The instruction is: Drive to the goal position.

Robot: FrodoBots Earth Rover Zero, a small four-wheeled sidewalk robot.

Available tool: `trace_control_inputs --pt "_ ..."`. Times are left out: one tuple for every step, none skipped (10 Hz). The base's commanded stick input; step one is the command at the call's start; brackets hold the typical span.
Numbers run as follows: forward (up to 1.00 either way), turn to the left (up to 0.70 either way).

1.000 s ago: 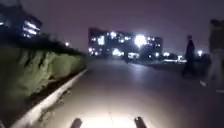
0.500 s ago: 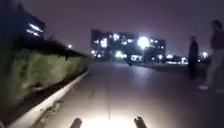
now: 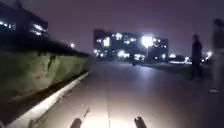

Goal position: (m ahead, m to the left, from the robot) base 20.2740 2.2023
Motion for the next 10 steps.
trace_control_inputs --pt "1.0 0.0" --pt "1.0 0.0" --pt "1.0 0.0" --pt "1.0 -0.09" --pt "1.0 -0.27" --pt "1.0 -0.31" --pt "1.0 0.0" --pt "1.0 0.0" --pt "1.0 0.0" --pt "1.0 0.0"
